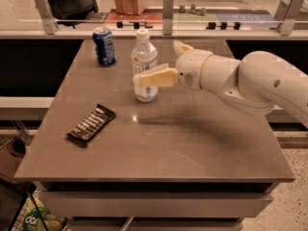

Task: Knock blue plastic bottle over

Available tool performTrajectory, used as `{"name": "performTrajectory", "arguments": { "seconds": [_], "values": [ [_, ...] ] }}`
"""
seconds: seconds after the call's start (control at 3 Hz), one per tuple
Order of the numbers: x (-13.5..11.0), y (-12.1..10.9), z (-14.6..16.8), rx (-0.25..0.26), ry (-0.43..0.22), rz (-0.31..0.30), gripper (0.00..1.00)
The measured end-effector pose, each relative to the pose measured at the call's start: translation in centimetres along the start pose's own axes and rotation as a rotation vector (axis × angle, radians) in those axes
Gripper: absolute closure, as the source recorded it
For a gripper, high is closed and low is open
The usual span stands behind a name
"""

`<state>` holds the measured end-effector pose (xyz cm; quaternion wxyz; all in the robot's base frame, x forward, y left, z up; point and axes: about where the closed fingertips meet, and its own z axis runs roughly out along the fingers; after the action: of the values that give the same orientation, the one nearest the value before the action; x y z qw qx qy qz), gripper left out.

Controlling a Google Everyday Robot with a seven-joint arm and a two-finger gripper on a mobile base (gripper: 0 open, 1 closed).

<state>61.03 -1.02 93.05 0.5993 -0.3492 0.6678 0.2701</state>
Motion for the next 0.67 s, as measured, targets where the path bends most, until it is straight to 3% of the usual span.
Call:
{"name": "performTrajectory", "arguments": {
  "seconds": [0.33, 0.67],
  "values": [
    [0.71, 0.00, 1.47, -0.042, 0.005, 0.006, 0.00],
    [1.18, 0.35, 2.43, -0.071, 0.012, 0.014, 0.19]
  ]
}}
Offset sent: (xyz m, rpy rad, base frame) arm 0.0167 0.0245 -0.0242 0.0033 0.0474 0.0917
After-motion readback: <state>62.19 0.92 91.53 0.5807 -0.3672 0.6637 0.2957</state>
